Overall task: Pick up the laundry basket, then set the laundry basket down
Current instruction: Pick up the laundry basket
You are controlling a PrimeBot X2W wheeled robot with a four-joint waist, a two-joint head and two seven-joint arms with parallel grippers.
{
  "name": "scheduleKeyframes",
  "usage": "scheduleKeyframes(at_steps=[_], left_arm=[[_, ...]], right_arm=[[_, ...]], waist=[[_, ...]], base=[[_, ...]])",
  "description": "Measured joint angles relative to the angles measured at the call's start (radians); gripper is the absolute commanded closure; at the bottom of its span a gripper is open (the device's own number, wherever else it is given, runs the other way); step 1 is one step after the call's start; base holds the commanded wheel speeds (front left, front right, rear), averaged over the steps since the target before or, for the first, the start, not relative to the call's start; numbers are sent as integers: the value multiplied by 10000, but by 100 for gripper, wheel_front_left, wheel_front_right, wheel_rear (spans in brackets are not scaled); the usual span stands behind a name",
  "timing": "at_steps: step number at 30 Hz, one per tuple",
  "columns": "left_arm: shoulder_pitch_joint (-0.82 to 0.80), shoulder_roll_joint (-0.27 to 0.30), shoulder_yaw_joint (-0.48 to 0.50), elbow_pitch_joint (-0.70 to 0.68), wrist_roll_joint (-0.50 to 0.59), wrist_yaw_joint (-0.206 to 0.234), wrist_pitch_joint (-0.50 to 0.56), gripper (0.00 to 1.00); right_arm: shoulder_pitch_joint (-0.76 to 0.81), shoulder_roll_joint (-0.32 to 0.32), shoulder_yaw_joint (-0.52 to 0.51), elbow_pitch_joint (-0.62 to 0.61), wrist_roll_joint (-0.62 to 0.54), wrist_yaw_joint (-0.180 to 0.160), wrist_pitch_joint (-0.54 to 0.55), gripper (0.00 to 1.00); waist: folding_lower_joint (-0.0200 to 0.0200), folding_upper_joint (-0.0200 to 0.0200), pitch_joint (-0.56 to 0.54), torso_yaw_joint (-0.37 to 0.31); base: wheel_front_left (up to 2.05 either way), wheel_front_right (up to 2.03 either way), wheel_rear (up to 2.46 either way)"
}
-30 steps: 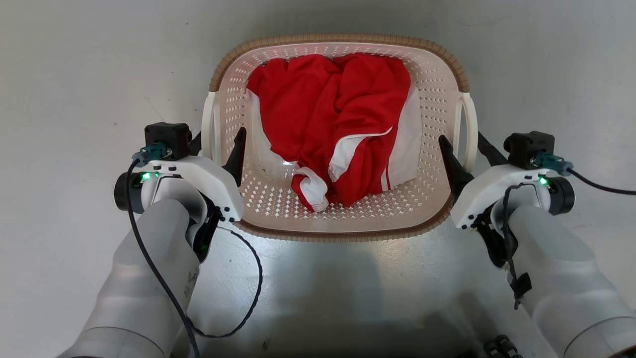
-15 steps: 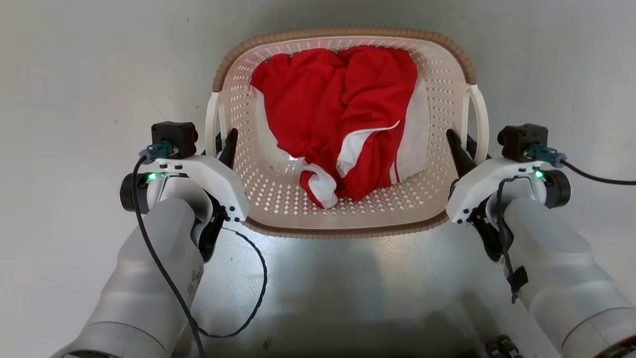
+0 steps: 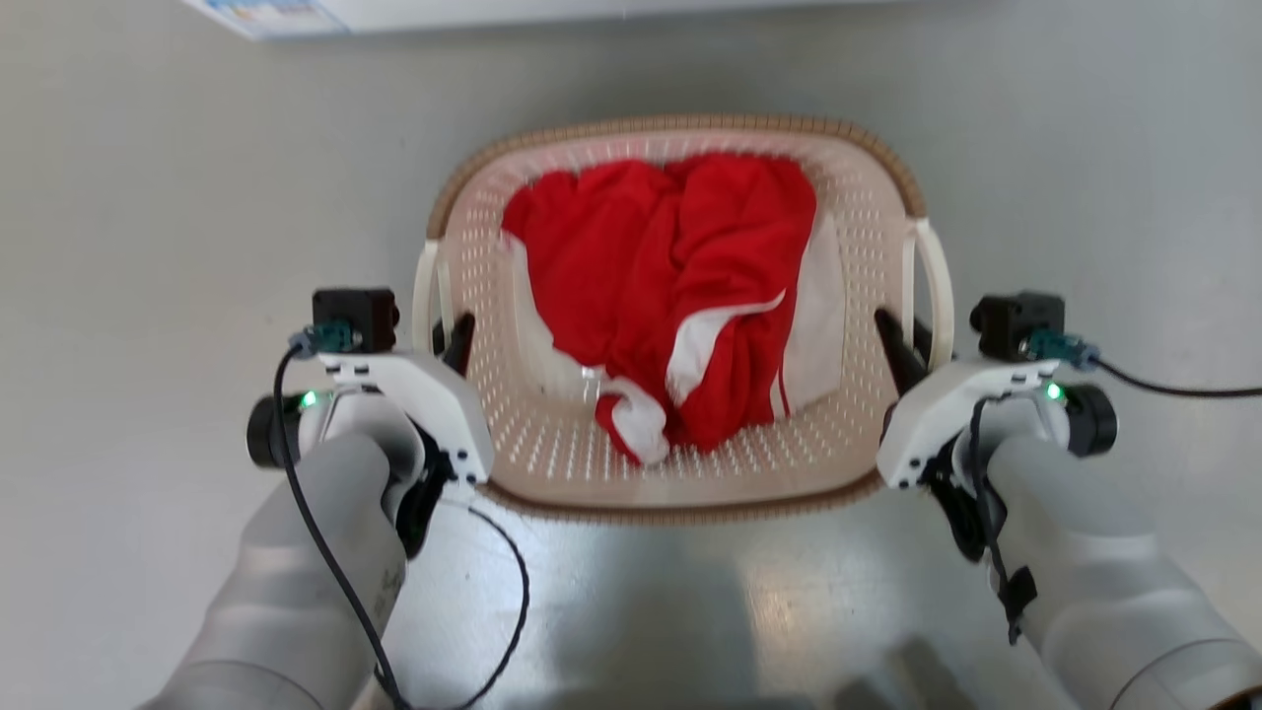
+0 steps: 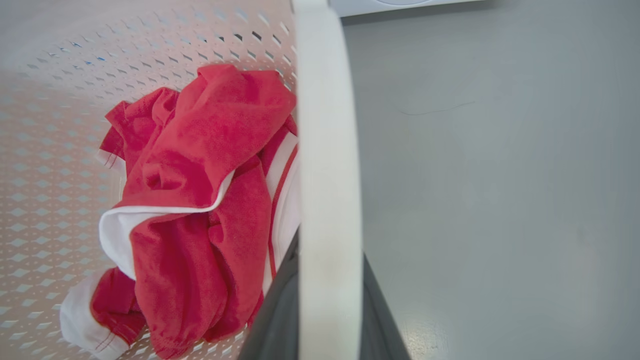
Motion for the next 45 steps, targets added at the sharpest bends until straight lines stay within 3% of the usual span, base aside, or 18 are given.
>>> scheduleKeyframes(at_steps=[30, 45], left_arm=[[2564, 211, -1935, 257, -2295, 2, 2036, 100], [3138, 293, -2715, 263, -3032, 6, 3572, 100]], right_arm=[[1959, 157, 2673, 318, 2585, -15, 2173, 100], [2521, 117, 3613, 316, 3532, -88, 3425, 100]], waist=[[0, 0, -5209, -119], [0, 0, -6660, -134]], base=[[0, 0, 0], [0, 0, 0]])
